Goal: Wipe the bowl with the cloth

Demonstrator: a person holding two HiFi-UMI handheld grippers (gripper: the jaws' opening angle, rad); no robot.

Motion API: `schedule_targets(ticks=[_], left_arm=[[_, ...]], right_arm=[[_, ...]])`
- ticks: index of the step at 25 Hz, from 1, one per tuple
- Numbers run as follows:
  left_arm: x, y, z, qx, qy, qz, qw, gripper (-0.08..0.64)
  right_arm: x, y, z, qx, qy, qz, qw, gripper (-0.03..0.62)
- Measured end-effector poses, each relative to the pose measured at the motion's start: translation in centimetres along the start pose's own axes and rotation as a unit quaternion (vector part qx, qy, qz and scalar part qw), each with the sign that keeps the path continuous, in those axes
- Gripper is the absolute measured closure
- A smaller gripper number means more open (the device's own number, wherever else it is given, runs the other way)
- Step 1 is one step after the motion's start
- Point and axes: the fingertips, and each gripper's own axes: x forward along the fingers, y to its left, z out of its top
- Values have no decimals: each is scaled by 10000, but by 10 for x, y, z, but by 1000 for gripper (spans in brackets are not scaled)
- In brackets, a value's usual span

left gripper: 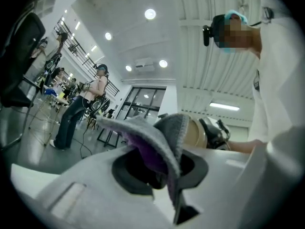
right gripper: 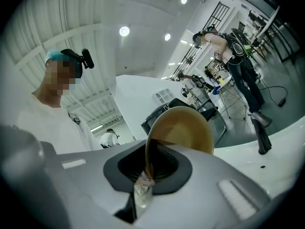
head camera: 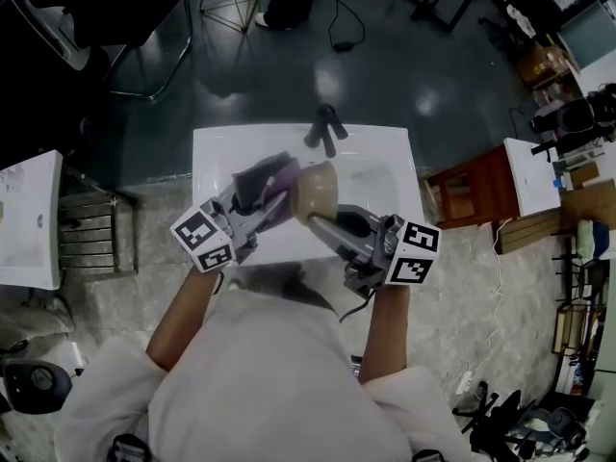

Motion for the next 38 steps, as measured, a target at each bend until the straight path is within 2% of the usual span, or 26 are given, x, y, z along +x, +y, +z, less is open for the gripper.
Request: schedule_targets(ticks=[5,9,12,16,21,27,32,38], left_arm=[[1,-5,-2,-109,22,-15,9999,492],[2,-15,-4,125,155,-164,9997,492],[7,-27,-4,388,274,-272,9985,492],[13,-38,2,764,389,-331,9958,492],[15,-35,18,1044,319,-306,9936,492],[24,-25,32,1203,179,-11,9926,492],[33,-10,20,1283,372,209,9908,494],[32,-9,-17,1138,791,115,9903,494]], right_arm=[[-4,-9,2,81,-169,-295,9994,580],[-6,-24,6,4,-231,-783,9967,580],[-8,-35,4,-137,-36,-1124,9936,580],[-12,-44,-8,-383,485,-1456,9874,579],[-13,-43,-18,-406,711,-1365,9872,580],[-15,-35,-20,-220,562,-1190,9911,579],[-16,-30,-20,-177,516,-1116,9923,578],[-22,-36,-26,54,413,-1231,9915,578]])
